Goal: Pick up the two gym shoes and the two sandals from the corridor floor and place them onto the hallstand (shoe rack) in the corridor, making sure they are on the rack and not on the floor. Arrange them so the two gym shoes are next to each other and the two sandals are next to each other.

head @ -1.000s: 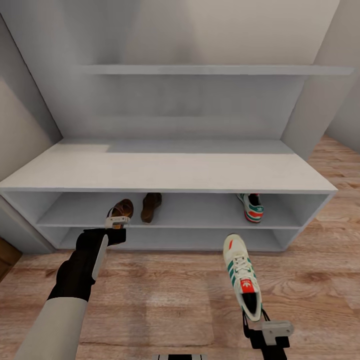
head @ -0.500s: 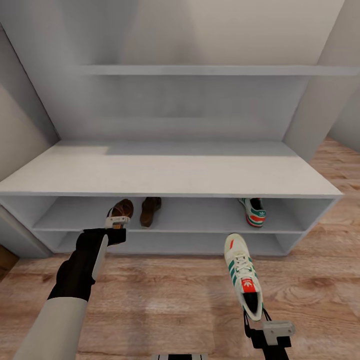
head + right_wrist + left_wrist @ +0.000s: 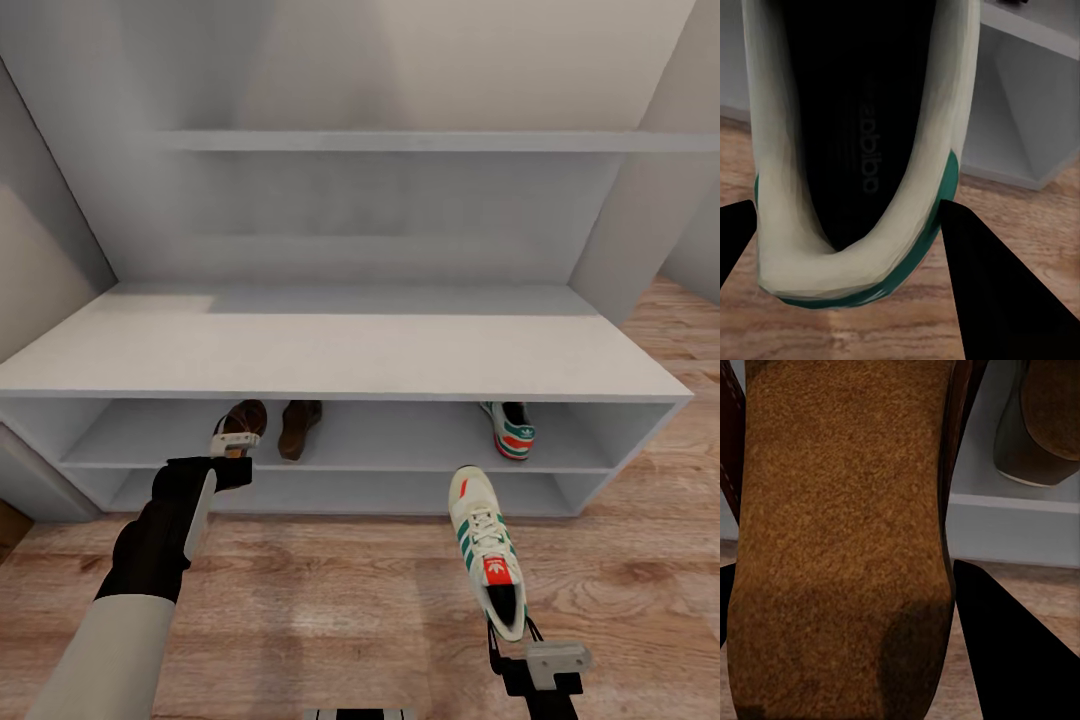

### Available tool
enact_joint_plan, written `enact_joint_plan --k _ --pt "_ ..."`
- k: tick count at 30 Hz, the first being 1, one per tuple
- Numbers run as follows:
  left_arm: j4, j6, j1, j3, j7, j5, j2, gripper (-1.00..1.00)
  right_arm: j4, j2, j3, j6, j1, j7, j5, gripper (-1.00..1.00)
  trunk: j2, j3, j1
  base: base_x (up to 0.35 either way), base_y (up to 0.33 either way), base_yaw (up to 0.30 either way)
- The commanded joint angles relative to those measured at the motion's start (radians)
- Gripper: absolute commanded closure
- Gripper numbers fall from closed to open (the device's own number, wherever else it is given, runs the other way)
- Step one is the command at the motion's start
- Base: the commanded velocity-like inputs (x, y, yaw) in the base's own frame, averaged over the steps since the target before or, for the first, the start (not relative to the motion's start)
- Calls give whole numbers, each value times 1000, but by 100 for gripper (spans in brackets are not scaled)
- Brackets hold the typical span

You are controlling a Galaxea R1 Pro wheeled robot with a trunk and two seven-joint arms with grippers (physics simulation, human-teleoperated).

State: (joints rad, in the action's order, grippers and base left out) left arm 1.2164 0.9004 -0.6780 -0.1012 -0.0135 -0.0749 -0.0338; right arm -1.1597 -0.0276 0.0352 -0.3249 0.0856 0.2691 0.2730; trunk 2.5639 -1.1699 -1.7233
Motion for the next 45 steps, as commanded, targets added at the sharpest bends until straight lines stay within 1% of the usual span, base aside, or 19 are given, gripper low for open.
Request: enact_joint_plan --k 1,13,23,45 --pt "0 0 0 0 -2 -2 0 100 0 0 0 -1 0 0 -1 100 0 0 0 5 0 0" --pt "0 0 0 0 -2 -3 0 100 1 0 0 -2 -1 1 -1 100 0 0 0 6 0 0" --pt "0 0 0 0 -2 -2 0 100 0 0 0 -4 0 1 -1 100 0 0 0 128 0 0" --pt "0 0 0 0 -2 -2 0 100 0 0 0 -6 0 1 -1 100 0 0 0 6 0 0"
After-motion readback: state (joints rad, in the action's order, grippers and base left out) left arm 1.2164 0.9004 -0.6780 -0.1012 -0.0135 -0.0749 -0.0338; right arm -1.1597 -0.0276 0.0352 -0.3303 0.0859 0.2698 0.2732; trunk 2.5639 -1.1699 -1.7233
